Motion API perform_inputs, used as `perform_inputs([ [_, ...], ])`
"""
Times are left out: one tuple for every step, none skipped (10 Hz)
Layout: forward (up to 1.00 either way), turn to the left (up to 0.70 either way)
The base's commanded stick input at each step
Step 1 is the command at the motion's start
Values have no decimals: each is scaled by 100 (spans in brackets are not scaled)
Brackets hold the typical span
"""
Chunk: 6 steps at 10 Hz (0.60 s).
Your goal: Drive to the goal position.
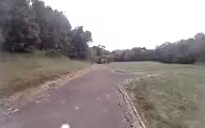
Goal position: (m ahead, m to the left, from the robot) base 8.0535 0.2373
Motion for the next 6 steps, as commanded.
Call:
perform_inputs([
  [70,0],
  [70,0],
  [70,0],
  [70,0],
  [70,0],
  [70,0],
])
